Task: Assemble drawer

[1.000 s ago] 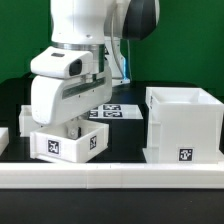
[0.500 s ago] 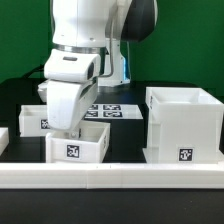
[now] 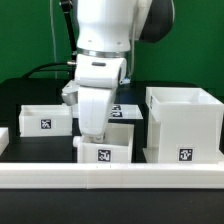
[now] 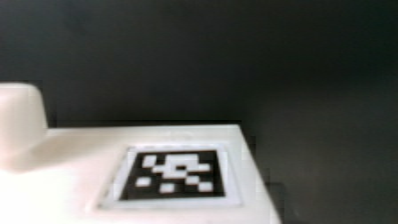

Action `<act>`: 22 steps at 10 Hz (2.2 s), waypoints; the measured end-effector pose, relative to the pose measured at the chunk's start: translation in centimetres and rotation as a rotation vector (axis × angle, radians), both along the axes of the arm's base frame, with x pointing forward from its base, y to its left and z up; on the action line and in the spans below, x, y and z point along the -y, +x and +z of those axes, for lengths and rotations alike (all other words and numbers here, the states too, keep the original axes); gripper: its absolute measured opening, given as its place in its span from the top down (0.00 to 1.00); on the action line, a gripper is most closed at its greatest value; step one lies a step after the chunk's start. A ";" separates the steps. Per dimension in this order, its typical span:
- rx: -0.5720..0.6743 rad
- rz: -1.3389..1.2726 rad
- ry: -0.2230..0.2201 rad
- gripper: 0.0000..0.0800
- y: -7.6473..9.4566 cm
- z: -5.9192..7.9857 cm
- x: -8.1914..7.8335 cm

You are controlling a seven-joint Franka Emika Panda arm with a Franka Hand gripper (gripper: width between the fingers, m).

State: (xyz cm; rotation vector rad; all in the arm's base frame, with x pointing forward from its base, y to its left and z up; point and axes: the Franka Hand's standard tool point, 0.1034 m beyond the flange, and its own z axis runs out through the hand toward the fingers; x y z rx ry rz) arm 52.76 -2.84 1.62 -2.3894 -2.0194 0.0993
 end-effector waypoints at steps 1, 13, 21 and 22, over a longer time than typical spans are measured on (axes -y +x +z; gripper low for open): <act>0.003 -0.023 0.002 0.95 0.2 0.1 0.1; 0.031 -0.056 0.011 0.95 0.1 -0.4 -2.3; 0.034 0.043 -0.007 0.95 0.2 -0.4 -3.0; 0.034 0.046 -0.007 0.95 0.2 -0.4 -3.0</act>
Offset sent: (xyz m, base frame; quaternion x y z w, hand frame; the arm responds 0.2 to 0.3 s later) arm 0.0000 0.0000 0.0000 0.0000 0.0000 0.0000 1.0000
